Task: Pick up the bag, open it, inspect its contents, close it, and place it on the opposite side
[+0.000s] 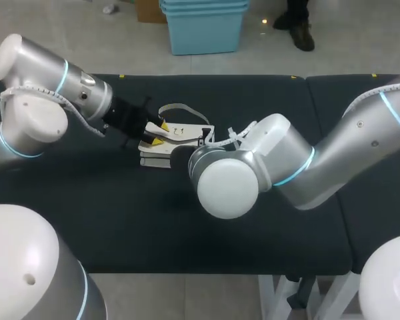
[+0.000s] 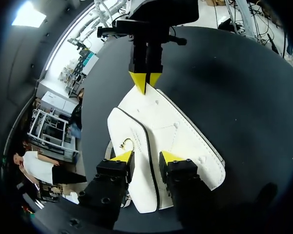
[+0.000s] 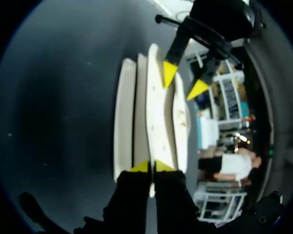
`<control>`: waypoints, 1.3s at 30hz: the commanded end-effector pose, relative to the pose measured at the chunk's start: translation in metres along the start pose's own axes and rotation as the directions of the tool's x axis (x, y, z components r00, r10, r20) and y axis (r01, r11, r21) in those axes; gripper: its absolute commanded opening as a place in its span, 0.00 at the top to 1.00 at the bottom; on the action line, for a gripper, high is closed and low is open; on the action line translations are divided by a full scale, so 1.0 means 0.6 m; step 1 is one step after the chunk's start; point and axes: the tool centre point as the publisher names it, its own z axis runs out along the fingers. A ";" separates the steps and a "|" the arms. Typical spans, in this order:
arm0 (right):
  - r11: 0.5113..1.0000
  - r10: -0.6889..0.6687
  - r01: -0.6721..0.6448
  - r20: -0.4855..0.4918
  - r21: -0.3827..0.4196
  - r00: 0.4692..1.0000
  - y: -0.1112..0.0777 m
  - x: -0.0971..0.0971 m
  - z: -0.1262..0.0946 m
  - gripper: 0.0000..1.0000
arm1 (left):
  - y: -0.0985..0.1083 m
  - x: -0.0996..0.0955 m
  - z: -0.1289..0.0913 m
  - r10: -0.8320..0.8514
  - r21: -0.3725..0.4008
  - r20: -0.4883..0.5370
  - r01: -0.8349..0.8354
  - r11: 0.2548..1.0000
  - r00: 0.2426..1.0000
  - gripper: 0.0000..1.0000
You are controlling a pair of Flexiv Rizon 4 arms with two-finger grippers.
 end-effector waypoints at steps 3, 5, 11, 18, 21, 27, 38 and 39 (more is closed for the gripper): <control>1.000 0.001 -0.001 0.008 -0.004 1.000 0.000 0.005 0.002 1.00 | 0.001 -0.006 0.024 -0.003 -0.059 0.005 0.003 0.998 1.000 1.00; 1.000 0.001 -0.001 0.008 -0.004 1.000 0.000 0.005 0.002 1.00 | 0.003 -0.009 0.026 -0.018 -0.070 0.009 0.018 0.997 1.000 1.00; 1.000 0.001 -0.001 0.008 -0.004 1.000 0.000 0.005 0.002 1.00 | 0.016 -0.026 0.009 -0.159 0.007 0.019 0.159 0.987 0.987 1.00; 1.000 0.001 -0.001 0.008 -0.004 1.000 0.000 0.005 0.002 1.00 | 0.036 -0.060 -0.015 -0.304 0.112 -0.025 0.305 0.946 0.952 1.00; 1.000 0.001 -0.001 0.008 -0.004 1.000 0.000 0.005 0.002 1.00 | 0.047 -0.073 -0.016 -0.358 0.144 -0.063 0.364 0.920 0.931 1.00; 1.000 0.001 -0.001 0.008 -0.004 1.000 0.000 0.005 0.002 1.00 | 0.059 -0.085 -0.012 -0.416 0.148 -0.104 0.428 0.892 0.903 1.00; 1.000 0.001 -0.001 0.008 -0.004 1.000 0.000 0.005 0.002 1.00 | 0.056 -0.082 -0.009 -0.430 0.156 -0.125 0.446 0.881 0.894 1.00; 1.000 0.001 -0.001 0.008 -0.004 1.000 0.000 0.005 0.002 1.00 | 0.053 -0.080 -0.009 -0.429 0.156 -0.126 0.445 0.882 0.895 1.00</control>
